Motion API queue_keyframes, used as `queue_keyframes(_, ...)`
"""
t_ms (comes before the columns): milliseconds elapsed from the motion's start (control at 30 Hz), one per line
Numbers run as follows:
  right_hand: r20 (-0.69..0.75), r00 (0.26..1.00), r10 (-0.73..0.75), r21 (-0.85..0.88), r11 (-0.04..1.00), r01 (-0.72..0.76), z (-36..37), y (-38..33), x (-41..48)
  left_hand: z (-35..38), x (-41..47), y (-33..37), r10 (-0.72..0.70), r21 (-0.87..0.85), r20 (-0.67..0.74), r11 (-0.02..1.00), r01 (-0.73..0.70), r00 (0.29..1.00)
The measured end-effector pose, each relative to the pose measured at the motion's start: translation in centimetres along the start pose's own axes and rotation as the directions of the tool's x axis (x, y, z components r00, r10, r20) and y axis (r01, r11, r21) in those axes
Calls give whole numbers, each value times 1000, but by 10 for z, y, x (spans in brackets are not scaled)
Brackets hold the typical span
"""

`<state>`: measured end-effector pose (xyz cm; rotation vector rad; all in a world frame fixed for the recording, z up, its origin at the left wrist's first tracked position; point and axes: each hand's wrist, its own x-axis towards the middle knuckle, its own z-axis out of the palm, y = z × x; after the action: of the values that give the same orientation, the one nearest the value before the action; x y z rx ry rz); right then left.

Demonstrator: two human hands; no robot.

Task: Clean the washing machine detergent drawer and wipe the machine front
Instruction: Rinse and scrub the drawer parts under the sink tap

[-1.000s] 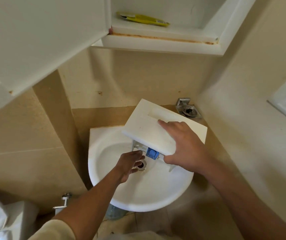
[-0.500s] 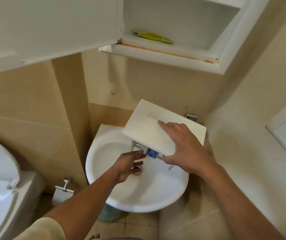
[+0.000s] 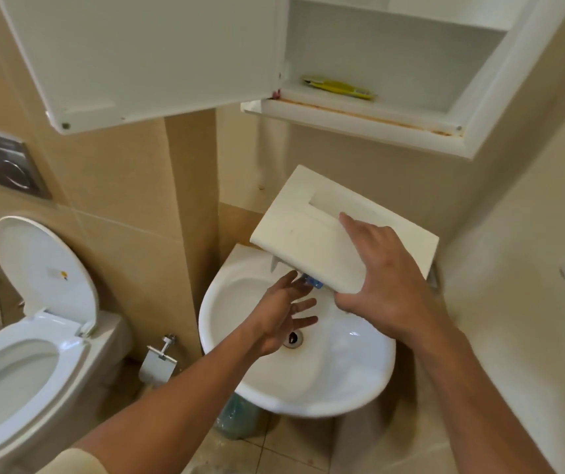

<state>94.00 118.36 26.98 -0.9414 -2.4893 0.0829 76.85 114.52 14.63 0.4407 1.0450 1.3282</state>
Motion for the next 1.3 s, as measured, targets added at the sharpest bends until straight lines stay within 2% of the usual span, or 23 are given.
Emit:
queue_keyframes(67,-68,997,-33,-62,998,29,4,-6,-3,1,3,4,44,27,10,999,-44,999)
queue_keyframes(133,126,992,7,-47,999,-1,18,-10,-1,-4,2,0,-47,80,-32,996,49,998)
queue_keyframes(200,347,932,107,-17,994,-107,40,-13,-7,-16,-3,-14,-221,96,-49,970,225,974)
queue_keyframes(233,358,923,138,-4,989,-146,52,-13,-12,-24,-2,-21,-255,88,-26,963,256,967)
queue_keyframes(367,269,937,223,26,971,-238,76,-19,-24,-34,6,-18,-210,-29,-3,977,210,978)
queue_keyframes(467,257,898,357,85,917,-389,73,-31,-12,-39,9,-7,-228,46,-3,973,227,974)
queue_keyframes(533,289,846,448,159,849,-504,65,-41,-3,-43,6,-2,-251,118,-20,961,252,968)
queue_keyframes(600,331,805,493,387,707,-592,59,-46,0,-48,5,1,-245,200,-34,948,247,969)
queue_keyframes(667,408,756,511,600,474,-644,51,-49,1,-54,6,3,-226,231,-27,946,226,974)
queue_keyframes(733,520,667,534,681,212,-701,48,-49,4,-59,8,8,-213,245,-29,946,214,977)
queue_keyframes(800,569,610,552,735,-9,-678,47,-47,1,-67,6,11,-204,236,-42,949,208,978)
queue_keyframes(867,583,573,576,768,-160,-620,50,-50,-2,-73,3,12,-173,248,-85,950,189,981)
queue_keyframes(933,598,505,623,777,-295,-556,56,-55,-6,-76,1,11,-129,379,-151,908,177,980)
queue_keyframes(1000,613,457,645,781,-406,-474,64,-64,-10,-74,-6,5,-78,488,-272,848,208,959)
queue_keyframes(1033,615,445,651,785,-453,-423,69,-69,-11,-73,-11,0,-61,480,-331,849,223,942)
queue_keyframes(1100,614,421,668,789,-537,-298,78,-77,-14,-68,-21,-5,-87,372,-432,890,265,898)
queue_keyframes(1167,602,410,685,791,-583,-187,83,-84,-19,-67,-30,-8,-223,186,-446,924,333,867)
queue_keyframes(1233,588,430,686,784,-614,-93,87,-90,-26,-71,-37,-8,-376,36,-311,913,407,873)
queue_keyframes(1300,569,458,683,769,-639,-4,93,-94,-36,-74,-45,-8,-481,-142,-22,869,474,876)
